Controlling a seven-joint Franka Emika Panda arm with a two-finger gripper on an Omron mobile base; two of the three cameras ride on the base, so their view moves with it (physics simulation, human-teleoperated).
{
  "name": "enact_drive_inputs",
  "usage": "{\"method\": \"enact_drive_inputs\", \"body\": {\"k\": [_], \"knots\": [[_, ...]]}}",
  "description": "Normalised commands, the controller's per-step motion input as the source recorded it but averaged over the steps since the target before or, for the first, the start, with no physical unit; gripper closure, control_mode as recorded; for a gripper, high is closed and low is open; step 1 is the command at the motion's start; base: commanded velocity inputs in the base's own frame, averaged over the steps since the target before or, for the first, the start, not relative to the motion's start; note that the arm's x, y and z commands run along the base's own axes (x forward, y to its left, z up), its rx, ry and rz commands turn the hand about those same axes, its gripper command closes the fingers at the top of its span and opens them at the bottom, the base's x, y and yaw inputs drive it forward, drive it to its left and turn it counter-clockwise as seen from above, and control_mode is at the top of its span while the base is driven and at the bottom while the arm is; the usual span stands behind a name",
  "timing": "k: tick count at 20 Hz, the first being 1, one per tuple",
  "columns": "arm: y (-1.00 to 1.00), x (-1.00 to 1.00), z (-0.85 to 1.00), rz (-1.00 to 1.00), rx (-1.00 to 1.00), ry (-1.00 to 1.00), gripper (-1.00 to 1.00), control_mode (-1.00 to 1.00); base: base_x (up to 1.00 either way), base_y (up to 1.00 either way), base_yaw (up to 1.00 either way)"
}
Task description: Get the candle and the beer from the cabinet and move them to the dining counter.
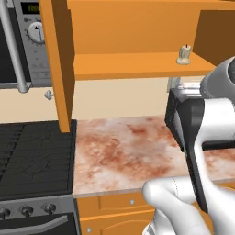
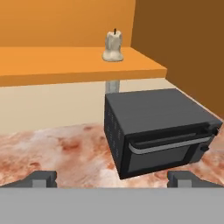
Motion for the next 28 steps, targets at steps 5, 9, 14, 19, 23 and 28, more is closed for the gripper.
{"method": "enact_drive_inputs", "body": {"k": [5,9,14,19,23,28], "knots": [[-0.01,0.05,0.35,0.0,-0.04,-0.06,-1.0,-1.0,0.0,0.0,0.0],[-0.05,0.24,0.18,0.0,-0.05,-0.17,-1.0,-1.0,0.0,0.0,0.0],[-0.05,0.33,0.22,0.0,0.0,-0.03,-1.0,-1.0,0.0,0.0,0.0],[-0.11,0.44,0.16,0.0,0.0,-0.01,-1.0,-1.0,0.0,0.0,0.0],[-0.21,0.43,0.07,0.0,0.0,-0.01,-1.0,-1.0,0.0,0.0,0.0],[-0.29,0.41,-0.01,0.0,0.0,0.0,-1.0,-1.0,0.0,0.0,0.0]]}}
